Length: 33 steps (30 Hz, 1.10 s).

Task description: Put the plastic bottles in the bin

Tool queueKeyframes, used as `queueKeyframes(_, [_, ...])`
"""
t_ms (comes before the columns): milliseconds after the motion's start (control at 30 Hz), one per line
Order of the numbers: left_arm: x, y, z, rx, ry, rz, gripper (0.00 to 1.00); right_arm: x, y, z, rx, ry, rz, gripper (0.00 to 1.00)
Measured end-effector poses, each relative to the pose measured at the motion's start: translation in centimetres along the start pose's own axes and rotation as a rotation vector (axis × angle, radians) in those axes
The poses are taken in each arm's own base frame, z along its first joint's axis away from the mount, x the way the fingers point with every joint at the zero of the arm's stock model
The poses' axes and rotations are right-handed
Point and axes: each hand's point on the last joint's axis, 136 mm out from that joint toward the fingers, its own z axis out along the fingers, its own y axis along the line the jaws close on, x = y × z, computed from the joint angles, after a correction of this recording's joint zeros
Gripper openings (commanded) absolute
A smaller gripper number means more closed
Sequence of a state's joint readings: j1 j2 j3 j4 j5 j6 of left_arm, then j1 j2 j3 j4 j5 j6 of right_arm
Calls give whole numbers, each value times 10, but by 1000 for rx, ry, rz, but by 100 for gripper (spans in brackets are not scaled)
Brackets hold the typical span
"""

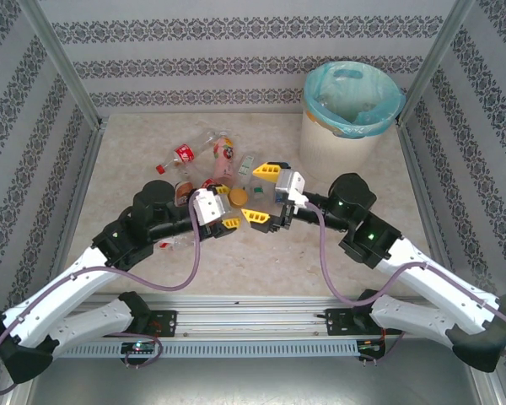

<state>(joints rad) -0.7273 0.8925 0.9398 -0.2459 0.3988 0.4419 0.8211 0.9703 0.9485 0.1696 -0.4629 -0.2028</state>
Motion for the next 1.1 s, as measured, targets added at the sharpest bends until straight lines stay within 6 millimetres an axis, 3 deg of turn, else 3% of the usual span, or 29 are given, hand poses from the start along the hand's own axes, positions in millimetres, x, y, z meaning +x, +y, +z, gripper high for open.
queueKeyframes(300, [-25,2,-10,5,-68,24,0,13,12,24,-87,12,119,69])
queueKeyframes(467, [-27,1,-9,11,-79,26,0,10,18,31,-123,3,141,65])
queueKeyframes(600, [-29,2,-7,10,-88,29,0,10,18,34,-129,-5,158,53])
queueKeyframes(767, [-30,5,-7,-7,-93,25,0,6,15,39,-127,-7,163,47])
queueKeyframes(867, [-31,6,-9,-17,-105,18,15,4,14,39,-126,-10,161,41])
queueKeyframes(1000, [-24,4,-10,-28,-109,9,21,10,15,42,-131,15,172,29])
queueKeyframes(1067, [-20,3,-8,-28,-107,0,48,14,15,42,-129,31,178,24])
queueKeyframes(1100, [-20,3,-7,-28,-106,-4,54,15,15,42,-126,35,180,22])
